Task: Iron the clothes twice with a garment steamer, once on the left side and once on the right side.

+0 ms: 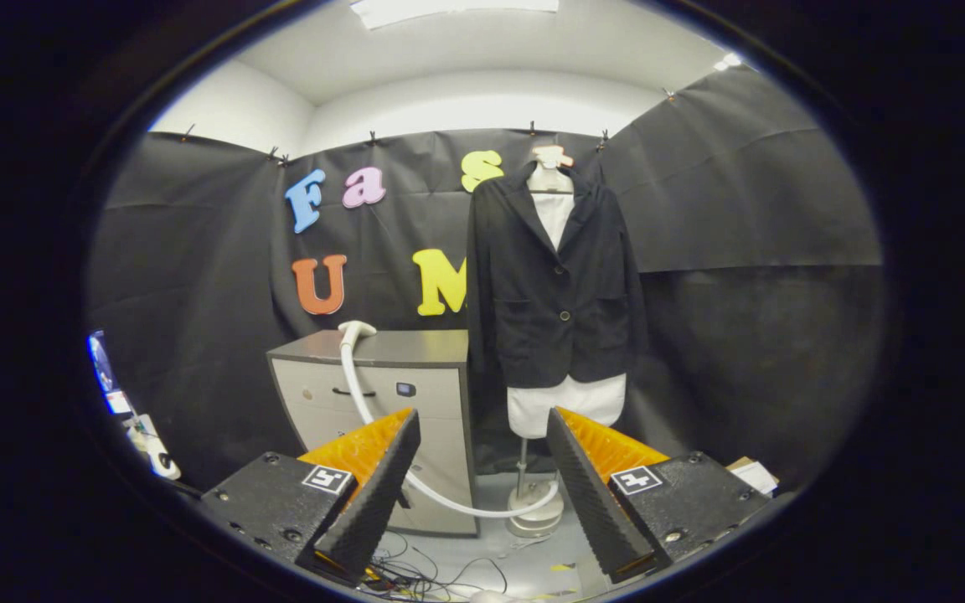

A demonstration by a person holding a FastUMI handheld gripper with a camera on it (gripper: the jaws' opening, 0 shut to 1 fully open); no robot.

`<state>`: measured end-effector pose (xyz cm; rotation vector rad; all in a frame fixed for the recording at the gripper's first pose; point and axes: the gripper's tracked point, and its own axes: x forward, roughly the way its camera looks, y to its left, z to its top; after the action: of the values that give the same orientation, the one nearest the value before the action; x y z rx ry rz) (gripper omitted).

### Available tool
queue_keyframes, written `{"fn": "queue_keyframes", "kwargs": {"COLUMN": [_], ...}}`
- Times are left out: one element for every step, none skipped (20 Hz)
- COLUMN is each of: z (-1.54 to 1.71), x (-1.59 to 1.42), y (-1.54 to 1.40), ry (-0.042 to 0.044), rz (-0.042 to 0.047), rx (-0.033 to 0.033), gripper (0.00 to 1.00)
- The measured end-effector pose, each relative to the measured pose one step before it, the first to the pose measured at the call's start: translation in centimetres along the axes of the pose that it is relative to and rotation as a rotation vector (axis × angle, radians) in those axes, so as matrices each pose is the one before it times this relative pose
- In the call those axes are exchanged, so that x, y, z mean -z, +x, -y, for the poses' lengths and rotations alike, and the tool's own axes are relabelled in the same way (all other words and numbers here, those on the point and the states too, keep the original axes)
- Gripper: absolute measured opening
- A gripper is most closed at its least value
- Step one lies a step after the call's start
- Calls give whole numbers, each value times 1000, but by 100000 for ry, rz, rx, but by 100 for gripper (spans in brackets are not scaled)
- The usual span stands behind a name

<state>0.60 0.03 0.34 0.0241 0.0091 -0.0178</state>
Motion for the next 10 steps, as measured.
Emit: {"fn": "queue_keyframes", "kwargs": {"z": [-128, -67, -54, -145, -79, -274, -313, -337, -562, -565], "x": [-191, -42, -155, -139, -360, -456, -552, -437, -910, -727], "y": [88, 201, 257, 352, 504, 583, 732, 824, 901, 999], "ry": [468, 315, -31, -50, 242, 505, 99, -155, -16, -26], "rz": [243, -246, -527, -681, -401, 99, -269, -369, 300, 52], "rx": [-86, 107, -288, -40, -33, -573, -209, -568, -1030, -741], "gripper": [97, 97, 97, 97, 97, 97, 97, 97, 97, 97]}}
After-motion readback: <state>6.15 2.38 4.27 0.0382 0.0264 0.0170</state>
